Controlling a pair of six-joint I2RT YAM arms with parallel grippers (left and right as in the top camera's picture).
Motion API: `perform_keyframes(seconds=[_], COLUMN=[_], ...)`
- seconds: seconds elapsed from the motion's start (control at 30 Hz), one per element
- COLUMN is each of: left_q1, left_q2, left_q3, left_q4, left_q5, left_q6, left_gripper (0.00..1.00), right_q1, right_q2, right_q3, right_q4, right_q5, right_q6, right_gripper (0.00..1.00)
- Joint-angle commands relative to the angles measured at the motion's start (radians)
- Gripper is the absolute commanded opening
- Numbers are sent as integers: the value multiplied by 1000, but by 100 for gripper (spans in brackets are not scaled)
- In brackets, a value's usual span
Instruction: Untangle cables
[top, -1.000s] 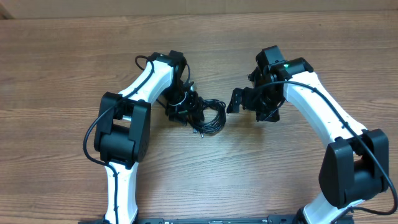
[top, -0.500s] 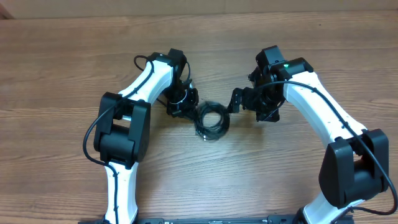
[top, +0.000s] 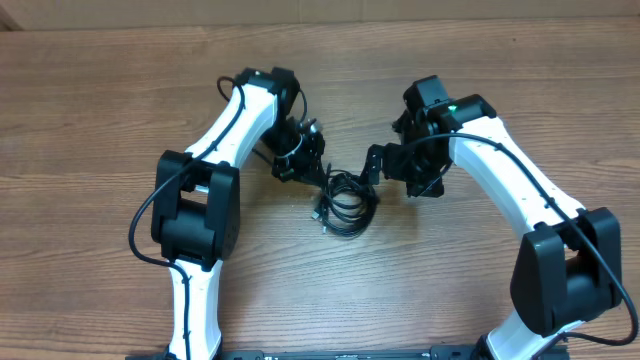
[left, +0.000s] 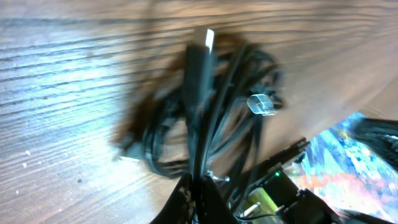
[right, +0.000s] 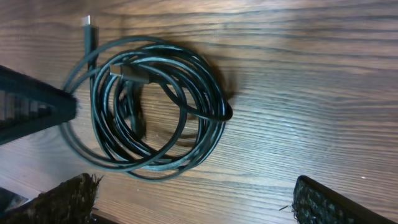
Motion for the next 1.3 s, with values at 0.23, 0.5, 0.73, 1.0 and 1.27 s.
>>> perform_keyframes(seconds=[0.23, 0.5, 0.73, 1.0, 1.27], left_q1=[6, 7, 10, 81, 194], left_q2=[5, 6, 6, 9, 9], left_q3=[186, 185, 185, 184, 150], left_q4=[-105, -99, -84, -62, -66], left_q5=[34, -158, -262, -368, -376], left_q6=[48, -45, -48, -132, -156], left_gripper=[4, 4, 52, 100, 99], right_q1=[98, 190, 232, 237, 240], right_q2=[-1, -1, -1, -1, 24], right_q3=[3, 3, 3, 0, -1], right_q4=[54, 122, 202, 275, 331], right_q5=[-137, -132, -49, -18, 33], right_q6=[-114, -167, -154, -143, -199], right_gripper=[100, 100, 100, 100, 78])
